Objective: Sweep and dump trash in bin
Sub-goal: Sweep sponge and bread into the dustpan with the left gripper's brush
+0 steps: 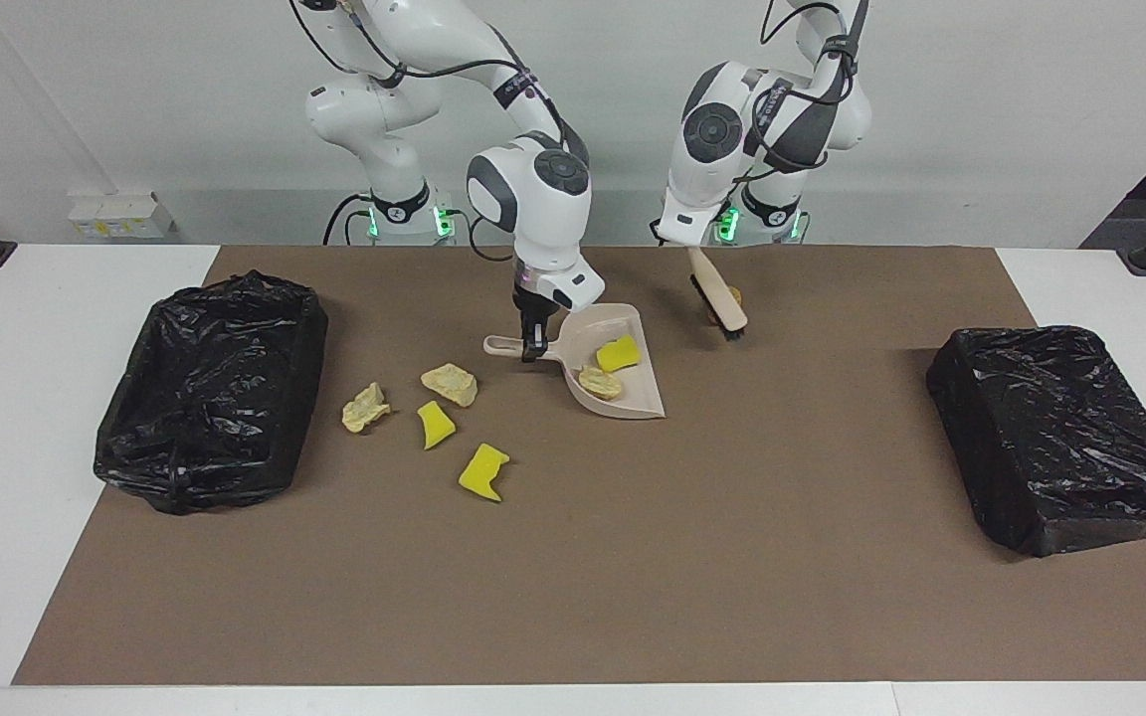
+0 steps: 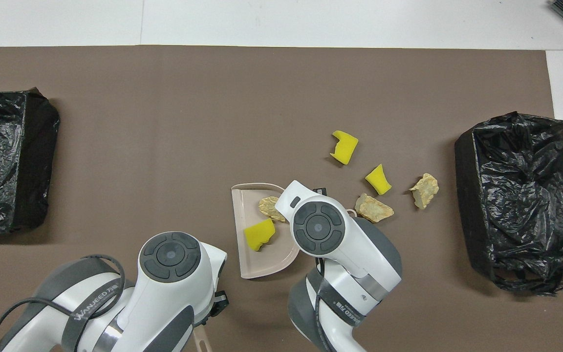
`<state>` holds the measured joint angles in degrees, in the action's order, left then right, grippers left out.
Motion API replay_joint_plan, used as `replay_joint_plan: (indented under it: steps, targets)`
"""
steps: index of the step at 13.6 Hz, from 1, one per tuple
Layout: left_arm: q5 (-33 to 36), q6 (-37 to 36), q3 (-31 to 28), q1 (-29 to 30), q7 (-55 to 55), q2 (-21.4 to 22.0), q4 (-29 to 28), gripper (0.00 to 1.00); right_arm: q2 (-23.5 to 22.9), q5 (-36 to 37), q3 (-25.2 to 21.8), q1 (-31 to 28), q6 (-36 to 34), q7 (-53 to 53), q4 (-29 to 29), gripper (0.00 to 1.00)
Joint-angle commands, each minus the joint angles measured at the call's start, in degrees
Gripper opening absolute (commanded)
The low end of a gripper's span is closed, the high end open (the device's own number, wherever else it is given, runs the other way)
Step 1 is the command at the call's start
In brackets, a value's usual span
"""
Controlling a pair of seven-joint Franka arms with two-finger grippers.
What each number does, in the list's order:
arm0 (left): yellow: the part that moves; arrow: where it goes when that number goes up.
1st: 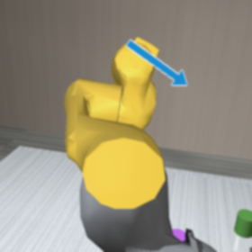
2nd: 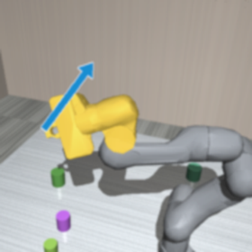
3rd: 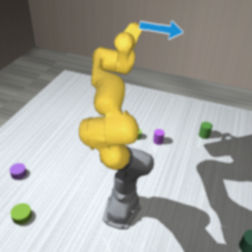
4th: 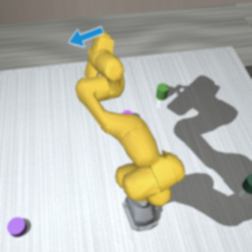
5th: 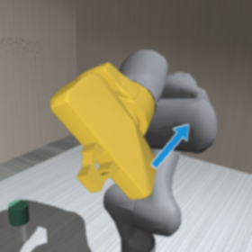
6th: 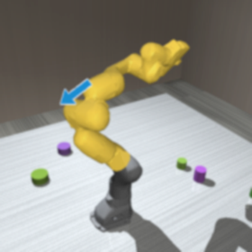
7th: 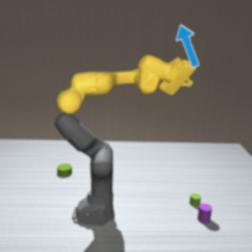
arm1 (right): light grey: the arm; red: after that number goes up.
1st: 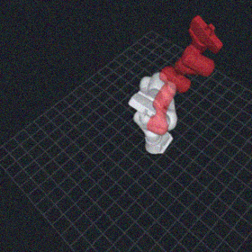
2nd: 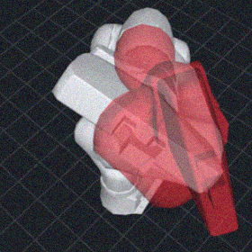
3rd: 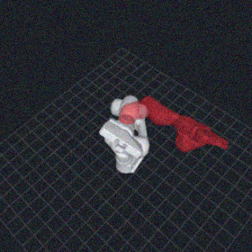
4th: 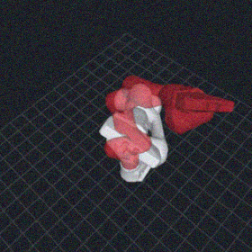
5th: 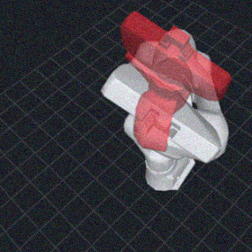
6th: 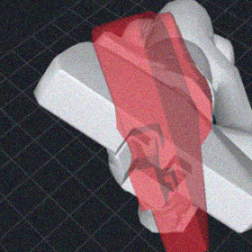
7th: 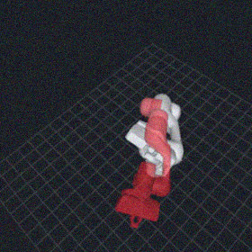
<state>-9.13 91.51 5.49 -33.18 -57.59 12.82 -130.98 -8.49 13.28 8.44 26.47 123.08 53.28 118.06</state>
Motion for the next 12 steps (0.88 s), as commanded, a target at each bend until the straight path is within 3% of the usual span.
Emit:
replay_joint_plan:
  steps: [1, 3, 5, 12]
  targets:
    - [2.0, -3.3, 0.4, 2.5, -5.6, 4.4, -4.1, 0.00, 1.0, 0.6, 0.4, -0.3, 1.3, 0.4, 1.2, 0.00]
    - [2.0, -1.4, 0.5, 4.3, -5.5, 7.7, -9.4, 0.00, 1.0, 0.6, 0.4, -0.3, 1.4, 0.4, 1.3, 0.00]
    - [2.0, 1.6, 0.5, 5.0, -5.5, 8.4, -12.6, 0.00, 0.5, 0.4, 0.4, 1.6, 1.5, -0.4, 1.3, 0.00]
    - [2.0, 12.4, 0.6, 5.1, -1.2, 6.6, -13.7, 0.00, 0.0, 0.2, 0.4, 1.7, 1.6, -0.7, 1.2, 0.00]
